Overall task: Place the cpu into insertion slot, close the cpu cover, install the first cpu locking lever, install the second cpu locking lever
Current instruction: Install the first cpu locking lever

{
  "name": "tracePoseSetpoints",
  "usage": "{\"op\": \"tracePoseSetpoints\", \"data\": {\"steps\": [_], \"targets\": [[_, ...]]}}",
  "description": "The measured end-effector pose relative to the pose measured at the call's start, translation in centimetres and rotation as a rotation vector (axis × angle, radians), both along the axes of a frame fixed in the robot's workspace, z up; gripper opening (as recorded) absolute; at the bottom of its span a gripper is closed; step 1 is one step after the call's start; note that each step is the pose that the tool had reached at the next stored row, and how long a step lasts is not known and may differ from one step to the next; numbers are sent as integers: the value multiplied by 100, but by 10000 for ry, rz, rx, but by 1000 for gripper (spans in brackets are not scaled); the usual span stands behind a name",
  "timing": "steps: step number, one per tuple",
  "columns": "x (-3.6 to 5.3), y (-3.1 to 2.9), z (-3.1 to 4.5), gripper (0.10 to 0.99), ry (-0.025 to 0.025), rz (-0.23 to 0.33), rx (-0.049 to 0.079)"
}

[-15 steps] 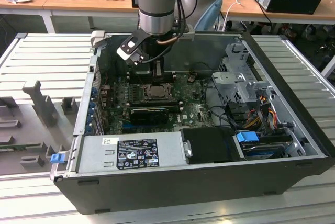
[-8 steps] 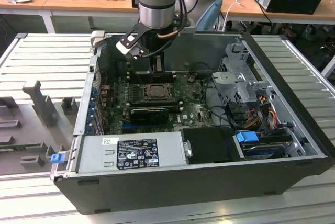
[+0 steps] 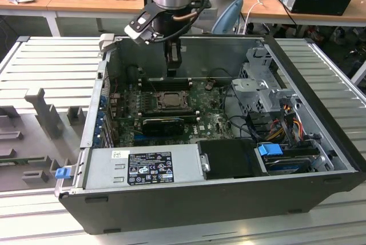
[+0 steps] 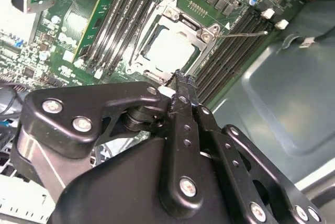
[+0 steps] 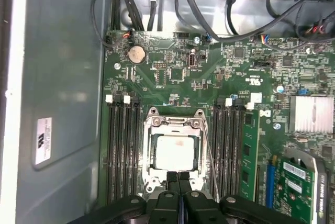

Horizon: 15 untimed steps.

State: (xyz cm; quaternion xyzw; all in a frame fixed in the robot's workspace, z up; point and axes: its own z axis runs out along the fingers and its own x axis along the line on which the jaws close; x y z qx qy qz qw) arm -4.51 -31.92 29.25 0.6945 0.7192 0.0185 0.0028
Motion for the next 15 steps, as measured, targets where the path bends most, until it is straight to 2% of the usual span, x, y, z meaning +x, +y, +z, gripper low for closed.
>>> {"op": "tracePoseSetpoints", "data": {"steps": [2,4,8,10,12,15], "targets": [[0,0,55,106,0,1,0],[0,0,52,106,0,202,2],[-2,0,22,106,1,1237,-3],[-3,0,9,106,5,1543,-5],[-2,0,5,106,4,2358,-4],[-2,0,5,106,3,3064,-3]]}}
